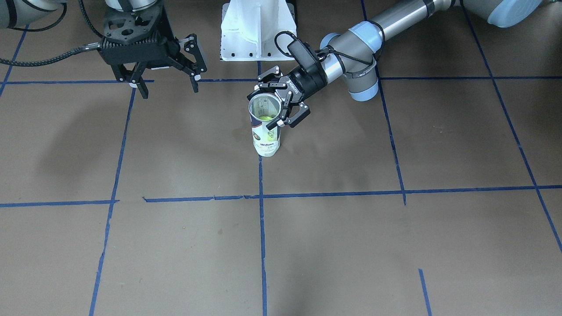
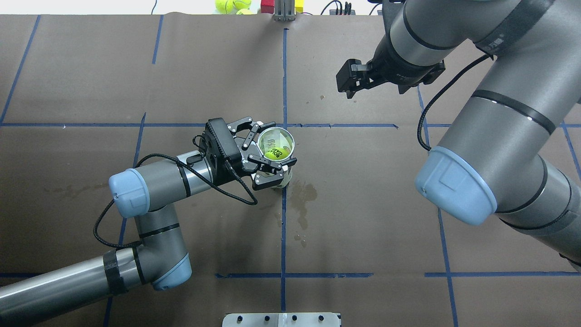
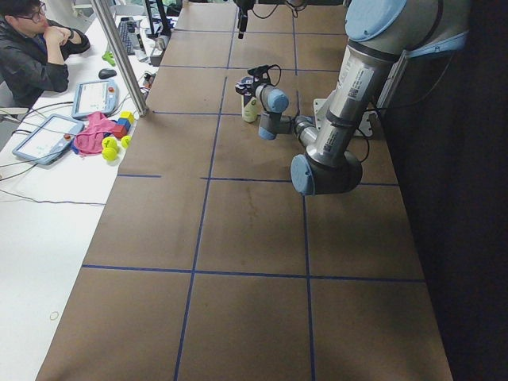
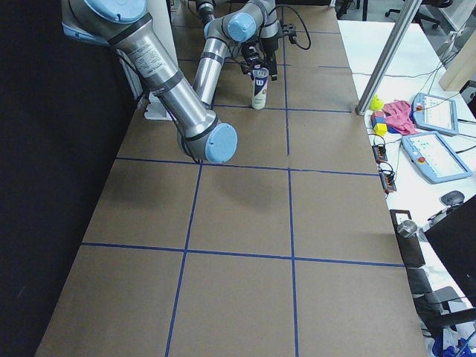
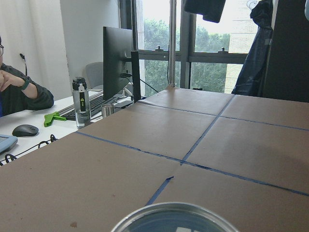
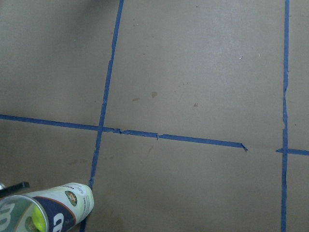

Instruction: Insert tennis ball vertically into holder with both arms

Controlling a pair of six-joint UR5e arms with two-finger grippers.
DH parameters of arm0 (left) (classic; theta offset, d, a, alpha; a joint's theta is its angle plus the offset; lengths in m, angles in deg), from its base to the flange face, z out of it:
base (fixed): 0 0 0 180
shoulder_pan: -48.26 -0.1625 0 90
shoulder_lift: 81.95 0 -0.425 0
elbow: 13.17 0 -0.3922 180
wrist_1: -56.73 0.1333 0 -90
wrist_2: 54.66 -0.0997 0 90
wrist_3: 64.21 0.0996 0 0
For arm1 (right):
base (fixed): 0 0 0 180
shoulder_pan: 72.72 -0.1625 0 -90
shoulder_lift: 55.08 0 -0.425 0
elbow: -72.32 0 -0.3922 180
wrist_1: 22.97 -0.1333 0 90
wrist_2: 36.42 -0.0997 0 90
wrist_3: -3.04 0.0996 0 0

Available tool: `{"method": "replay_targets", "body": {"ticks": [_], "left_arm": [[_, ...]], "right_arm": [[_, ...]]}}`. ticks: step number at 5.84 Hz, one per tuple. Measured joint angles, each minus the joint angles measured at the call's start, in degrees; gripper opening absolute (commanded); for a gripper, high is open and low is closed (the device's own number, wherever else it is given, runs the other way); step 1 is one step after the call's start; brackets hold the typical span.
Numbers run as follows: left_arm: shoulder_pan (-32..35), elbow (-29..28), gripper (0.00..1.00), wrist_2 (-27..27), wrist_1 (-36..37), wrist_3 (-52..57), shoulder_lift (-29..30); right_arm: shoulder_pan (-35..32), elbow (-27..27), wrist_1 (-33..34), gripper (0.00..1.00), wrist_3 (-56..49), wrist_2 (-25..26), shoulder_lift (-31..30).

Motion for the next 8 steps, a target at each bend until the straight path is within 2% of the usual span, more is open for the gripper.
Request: {"method": "replay_targets", "body": {"ticks": [3,5,6,7,8], "left_arm": [[0.13,4.47,1.0,0.0,0.36,-0.09,0.08],[1.0,8.47,1.0,0.0,2.75,-0.17,-0.08],[1.8,9.85,1.0,0.03,6.88,-0.25,-0.18],[2.45,12.98,1.0,0.13,14.24,-0.33,-0.33],[3.16,17.51,1.0,0.25,24.58,-0.39,-0.43]], "right_arm": [[-0.19,0.11,-0.01,1.0,-0.33,-0.09,0.02],[-3.71,0.44,-0.24,1.0,-7.2,-2.93,-2.52],[-7.92,0.53,-0.54,1.0,-14.84,-5.39,-5.91],[-13.04,0.45,-0.66,1.0,-23.69,-8.15,-9.77],[-18.24,0.3,-0.67,1.0,-32.85,-10.84,-13.65]]}}
